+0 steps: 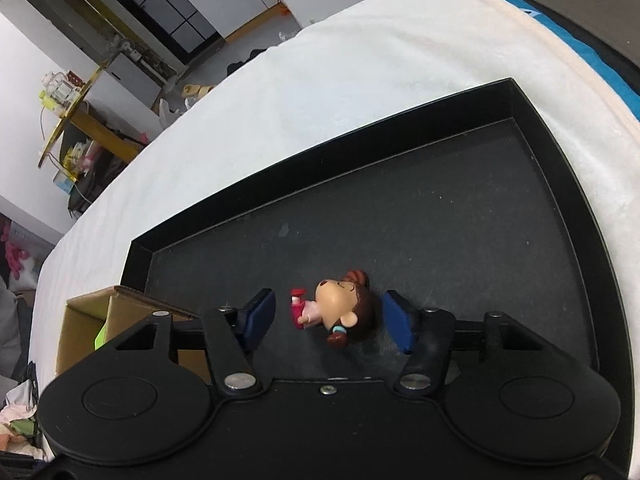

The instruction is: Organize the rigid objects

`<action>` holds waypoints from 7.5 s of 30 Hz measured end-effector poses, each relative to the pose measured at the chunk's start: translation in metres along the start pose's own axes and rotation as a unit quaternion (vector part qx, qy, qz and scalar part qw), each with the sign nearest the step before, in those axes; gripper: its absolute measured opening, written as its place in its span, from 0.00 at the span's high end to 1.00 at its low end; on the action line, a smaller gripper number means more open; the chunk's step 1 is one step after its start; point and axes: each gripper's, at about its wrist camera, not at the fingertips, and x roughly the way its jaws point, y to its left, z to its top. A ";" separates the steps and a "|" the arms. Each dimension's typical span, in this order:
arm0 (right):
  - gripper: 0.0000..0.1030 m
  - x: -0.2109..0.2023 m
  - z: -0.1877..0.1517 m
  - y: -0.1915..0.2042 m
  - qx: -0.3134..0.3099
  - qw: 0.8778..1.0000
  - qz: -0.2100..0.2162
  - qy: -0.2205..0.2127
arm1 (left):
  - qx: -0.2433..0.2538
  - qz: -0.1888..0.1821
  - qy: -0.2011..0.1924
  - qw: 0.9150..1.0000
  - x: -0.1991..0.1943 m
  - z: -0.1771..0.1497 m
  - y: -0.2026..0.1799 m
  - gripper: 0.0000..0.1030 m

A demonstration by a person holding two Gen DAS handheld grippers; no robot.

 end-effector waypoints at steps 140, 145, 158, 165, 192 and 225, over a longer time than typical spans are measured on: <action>0.00 -0.214 -0.096 0.123 -0.134 0.989 -0.059 -0.030 | 0.043 -0.044 -0.142 0.988 -0.150 -0.062 -0.040 0.14; 0.00 -0.230 -0.102 0.122 -0.128 0.989 -0.069 -0.041 | 0.051 -0.036 -0.167 0.984 -0.166 -0.077 -0.047 0.14; 0.00 -0.267 -0.126 0.125 -0.123 0.988 -0.063 -0.066 | 0.055 -0.024 -0.219 0.974 -0.195 -0.116 -0.051 0.12; 0.00 -0.279 -0.143 0.125 -0.120 0.988 -0.060 -0.077 | 0.067 -0.019 -0.240 0.968 -0.201 -0.140 -0.058 0.11; 0.00 -0.276 -0.175 0.137 -0.141 0.984 -0.082 -0.077 | 0.073 -0.022 -0.254 0.964 -0.186 -0.185 -0.063 0.09; 0.00 -0.267 -0.179 0.129 -0.142 0.982 -0.101 -0.067 | 0.074 -0.019 -0.243 0.967 -0.174 -0.180 -0.061 0.09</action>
